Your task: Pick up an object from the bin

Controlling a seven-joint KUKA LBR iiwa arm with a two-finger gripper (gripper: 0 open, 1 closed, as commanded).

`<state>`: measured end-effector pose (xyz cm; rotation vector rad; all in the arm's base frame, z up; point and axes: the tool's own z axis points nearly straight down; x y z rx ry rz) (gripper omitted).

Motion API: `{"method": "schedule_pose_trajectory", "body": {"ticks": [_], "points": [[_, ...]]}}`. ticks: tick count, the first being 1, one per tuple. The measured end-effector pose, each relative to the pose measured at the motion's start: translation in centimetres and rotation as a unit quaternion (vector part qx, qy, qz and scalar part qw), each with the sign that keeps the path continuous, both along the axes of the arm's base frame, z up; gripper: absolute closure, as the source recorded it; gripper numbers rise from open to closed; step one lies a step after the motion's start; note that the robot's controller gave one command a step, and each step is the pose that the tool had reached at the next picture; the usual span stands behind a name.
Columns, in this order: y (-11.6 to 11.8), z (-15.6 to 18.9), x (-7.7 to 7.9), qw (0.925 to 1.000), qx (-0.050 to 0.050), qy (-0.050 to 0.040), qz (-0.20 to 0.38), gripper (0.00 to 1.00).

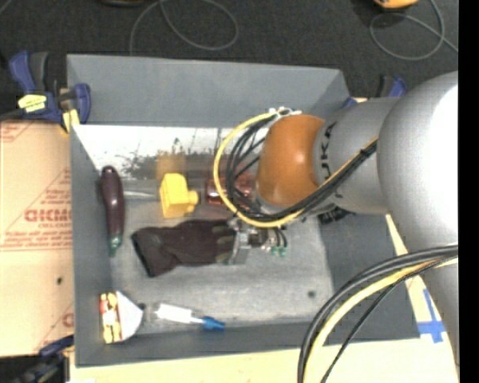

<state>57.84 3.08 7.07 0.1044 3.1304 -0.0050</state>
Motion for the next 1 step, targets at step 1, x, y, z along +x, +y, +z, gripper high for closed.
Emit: {"method": "schedule_pose_trajectory", "body": {"ticks": [1], "points": [[-0.02,0.0,0.01,1.0,0.0,-0.0001,0.0,1.0]]}}
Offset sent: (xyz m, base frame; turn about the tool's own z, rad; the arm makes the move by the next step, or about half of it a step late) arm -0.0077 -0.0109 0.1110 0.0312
